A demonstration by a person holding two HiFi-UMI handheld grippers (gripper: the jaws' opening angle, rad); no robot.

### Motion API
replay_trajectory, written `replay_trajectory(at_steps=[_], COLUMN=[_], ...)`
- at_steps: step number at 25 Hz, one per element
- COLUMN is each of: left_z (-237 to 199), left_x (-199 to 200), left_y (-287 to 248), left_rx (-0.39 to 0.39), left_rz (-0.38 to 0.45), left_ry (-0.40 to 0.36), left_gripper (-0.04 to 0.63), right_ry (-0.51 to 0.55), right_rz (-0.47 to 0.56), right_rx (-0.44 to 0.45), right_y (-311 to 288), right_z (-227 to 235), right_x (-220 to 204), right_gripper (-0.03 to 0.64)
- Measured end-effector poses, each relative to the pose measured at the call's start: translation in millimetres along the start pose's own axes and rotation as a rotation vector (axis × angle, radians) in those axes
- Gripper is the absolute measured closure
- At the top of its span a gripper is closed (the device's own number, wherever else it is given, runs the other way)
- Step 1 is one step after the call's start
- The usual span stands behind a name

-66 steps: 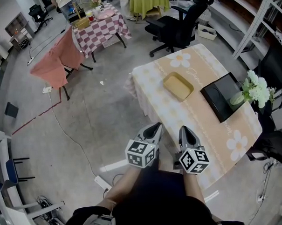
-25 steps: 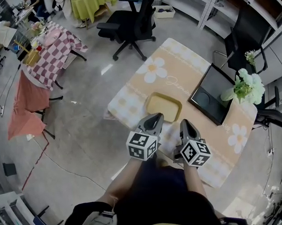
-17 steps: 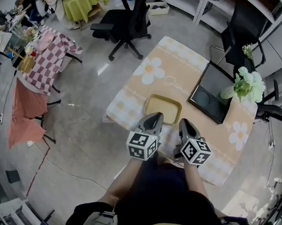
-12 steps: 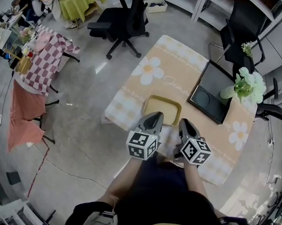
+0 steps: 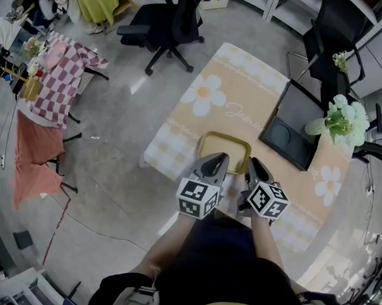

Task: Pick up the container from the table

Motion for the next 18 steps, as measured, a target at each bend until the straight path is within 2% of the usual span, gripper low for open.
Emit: replay_trajectory(at_steps=[5, 18], left_z=[0, -3], left_x=[-1, -5], left_y=[-5, -14], left_rx=[-0.021, -0.024], left_rz=[-0.006, -0.019], left_ry=[0.009, 0.022], left_gripper=[0.571, 0.571], right_ry=[0.003, 0.015], right_rz=[-0.036, -0.111], right_rx=[-0.023, -0.051], right_y=[-11, -23], right_z=[2, 6], right_x=[-5, -15], right_gripper=[0.514, 0.514])
Point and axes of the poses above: the fingertips, and each gripper's own axes: y backward along the fingers, z to its right, x out of its top, the point moved 10 cm from there along y, backward along the fingers, and after that the axes turned 15 degrees about z, right-handed, at the moved point
